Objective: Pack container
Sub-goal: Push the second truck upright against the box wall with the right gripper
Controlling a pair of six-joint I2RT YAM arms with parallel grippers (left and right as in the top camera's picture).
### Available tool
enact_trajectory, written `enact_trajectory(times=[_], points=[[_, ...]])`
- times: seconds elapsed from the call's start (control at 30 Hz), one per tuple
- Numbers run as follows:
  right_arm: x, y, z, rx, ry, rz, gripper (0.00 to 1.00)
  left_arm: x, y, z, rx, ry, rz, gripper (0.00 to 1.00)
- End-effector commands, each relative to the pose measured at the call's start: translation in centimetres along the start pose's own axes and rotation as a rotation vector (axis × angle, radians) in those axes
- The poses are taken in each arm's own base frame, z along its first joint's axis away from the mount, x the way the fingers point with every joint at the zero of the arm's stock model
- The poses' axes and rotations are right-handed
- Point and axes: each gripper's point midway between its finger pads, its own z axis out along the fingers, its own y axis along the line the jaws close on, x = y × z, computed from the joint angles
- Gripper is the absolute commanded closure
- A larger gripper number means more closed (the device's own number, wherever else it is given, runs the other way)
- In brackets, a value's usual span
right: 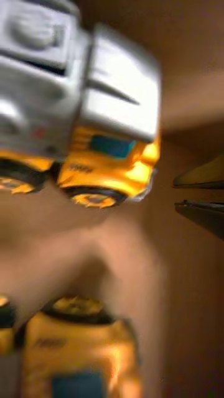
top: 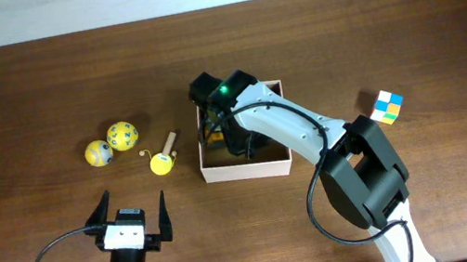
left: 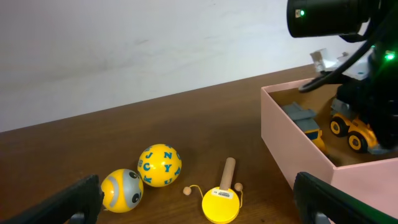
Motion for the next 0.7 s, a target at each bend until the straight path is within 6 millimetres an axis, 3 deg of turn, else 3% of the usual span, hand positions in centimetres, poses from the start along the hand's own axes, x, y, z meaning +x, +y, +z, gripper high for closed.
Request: enact_trajectory(times=[0.0,0.37,0.67], points=[[-1.4,-0.2,-1.4,-0.032,-0.067,-0.011,0.95,0.2,0.1,0.0,-0.007,0.001,0.012,0.01],[-5.6,-1.2,-1.2,-0.078,-0.185,-0.046,0.94,0.2,0.1,0.0,-0.007,0.001,0.012,0.01],[-6.5,-2.2,-1.1,-0.078,-0.201,-0.038,0.95,0.2,0.1,0.0,-0.007,0.001,0.012,0.01]])
